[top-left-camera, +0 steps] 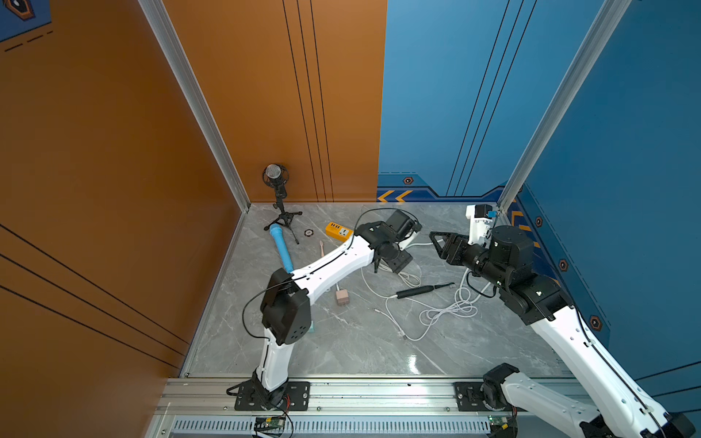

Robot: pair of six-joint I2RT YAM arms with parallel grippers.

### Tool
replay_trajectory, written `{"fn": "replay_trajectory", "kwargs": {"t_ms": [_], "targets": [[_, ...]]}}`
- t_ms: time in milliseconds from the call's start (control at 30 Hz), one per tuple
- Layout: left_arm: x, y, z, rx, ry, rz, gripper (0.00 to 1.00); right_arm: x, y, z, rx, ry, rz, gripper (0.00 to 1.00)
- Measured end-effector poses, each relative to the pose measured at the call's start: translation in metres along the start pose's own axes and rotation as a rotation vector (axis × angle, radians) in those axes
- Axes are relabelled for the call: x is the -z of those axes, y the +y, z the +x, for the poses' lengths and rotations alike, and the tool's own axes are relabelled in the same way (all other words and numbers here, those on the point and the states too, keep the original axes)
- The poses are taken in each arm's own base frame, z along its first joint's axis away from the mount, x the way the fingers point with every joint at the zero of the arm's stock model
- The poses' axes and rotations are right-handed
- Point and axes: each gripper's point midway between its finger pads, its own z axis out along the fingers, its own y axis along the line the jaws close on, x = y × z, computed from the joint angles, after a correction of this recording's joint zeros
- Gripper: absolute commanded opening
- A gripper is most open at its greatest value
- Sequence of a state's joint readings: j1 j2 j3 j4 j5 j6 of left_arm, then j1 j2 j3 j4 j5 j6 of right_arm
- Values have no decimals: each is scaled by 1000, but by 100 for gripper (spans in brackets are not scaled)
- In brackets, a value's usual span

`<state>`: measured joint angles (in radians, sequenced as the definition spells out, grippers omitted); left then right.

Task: Charge the electric toothbrush
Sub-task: Pick up the plug from the center of the board.

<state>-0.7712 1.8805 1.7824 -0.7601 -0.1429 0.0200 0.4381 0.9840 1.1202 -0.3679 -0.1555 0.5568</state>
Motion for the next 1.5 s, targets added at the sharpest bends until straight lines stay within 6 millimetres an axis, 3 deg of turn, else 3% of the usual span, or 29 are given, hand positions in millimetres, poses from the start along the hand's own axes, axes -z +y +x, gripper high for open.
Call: {"fn": "replay_trajectory", "kwargs": {"t_ms": [100, 167, 267, 367, 600, 800, 933, 1067, 1167, 1300, 1500], "targets": [[43, 48, 44, 294, -11, -98, 75, -5, -3, 3, -2, 14, 8, 58], [51, 62, 88, 458, 39, -141, 74, -9, -4, 5, -4, 25, 12, 57], [35, 61, 152, 614, 168, -196, 74, -16, -7, 10, -8, 49, 17, 58], [11, 50, 197, 687, 313, -240, 75, -26, -11, 17, -14, 82, 21, 58], [-33, 38, 230, 723, 468, -315, 72, -31, -11, 23, -18, 109, 13, 58], [-56, 36, 233, 732, 495, -329, 61, -22, -7, 17, -15, 83, 1, 58], [-58, 36, 228, 738, 476, -327, 47, -18, -5, 14, -20, 72, -4, 58], [-61, 39, 223, 744, 451, -323, 28, -21, -6, 16, -25, 79, 1, 58], [-57, 46, 216, 734, 413, -307, 21, -23, -8, 17, -34, 83, 7, 58], [-25, 64, 183, 691, 273, -260, 19, -25, -10, 17, -40, 86, 12, 58], [56, 85, 87, 474, -142, -156, 20, -42, 3, 16, -41, 149, -46, 56]]}}
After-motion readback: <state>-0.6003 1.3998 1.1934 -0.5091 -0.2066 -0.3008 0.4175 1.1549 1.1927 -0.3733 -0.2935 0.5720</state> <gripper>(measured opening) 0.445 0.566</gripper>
